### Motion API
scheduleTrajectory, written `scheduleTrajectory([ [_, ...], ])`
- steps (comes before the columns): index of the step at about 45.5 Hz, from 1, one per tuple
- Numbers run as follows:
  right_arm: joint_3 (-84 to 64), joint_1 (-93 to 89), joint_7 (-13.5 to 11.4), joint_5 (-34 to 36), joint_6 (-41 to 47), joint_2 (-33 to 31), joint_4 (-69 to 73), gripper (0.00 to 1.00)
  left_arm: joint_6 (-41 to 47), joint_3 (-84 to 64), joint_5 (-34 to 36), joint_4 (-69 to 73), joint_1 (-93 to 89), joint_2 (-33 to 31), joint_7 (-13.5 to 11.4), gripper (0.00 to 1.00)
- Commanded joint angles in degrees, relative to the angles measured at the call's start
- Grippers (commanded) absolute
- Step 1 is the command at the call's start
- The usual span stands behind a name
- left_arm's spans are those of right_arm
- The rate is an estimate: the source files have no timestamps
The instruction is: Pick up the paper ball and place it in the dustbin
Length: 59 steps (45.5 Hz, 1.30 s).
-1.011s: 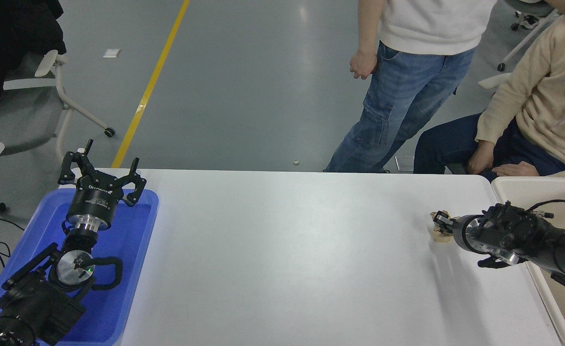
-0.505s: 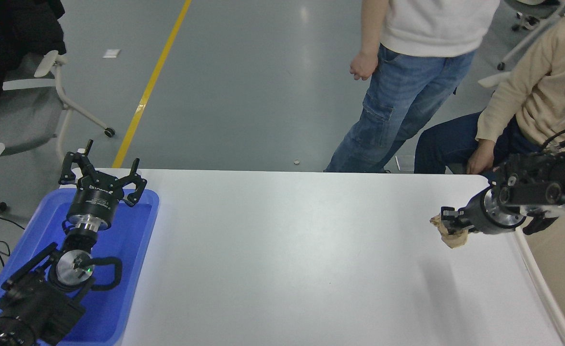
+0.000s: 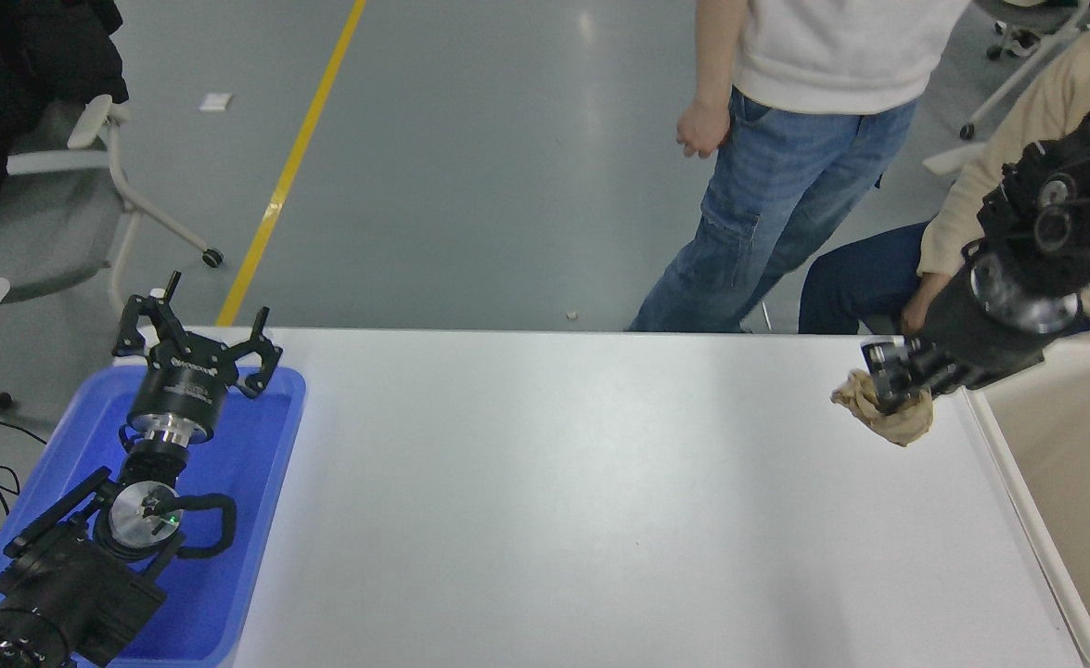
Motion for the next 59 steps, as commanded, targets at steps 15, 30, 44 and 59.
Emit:
scheduleTrajectory([
  [15,-1.01,12.69,-0.08,-0.13,3.66,-2.77,1.91,0.0,0.0,0.0,0.01,0.0,0.04,-0.02,0.0,1.0],
  [30,-10.05,12.69,-0.16,-0.22,3.66,-7.86,0.94,0.0,0.0,0.0,0.01,0.0,0.04,0.07,0.0,1.0],
  [44,-18.5,10.94,-0.69,-4.34,2.51,-20.16,-6.26,0.0,0.18,0.0,0.01,0.0,0.04,-0.02,0.0,1.0],
  [59,-9.11,-14.18,-0.78,-5.32,0.67,-27.99,-26.11,0.0,0.18,0.0,-0.08,0.0,0.04,-0.02,0.0,1.0],
])
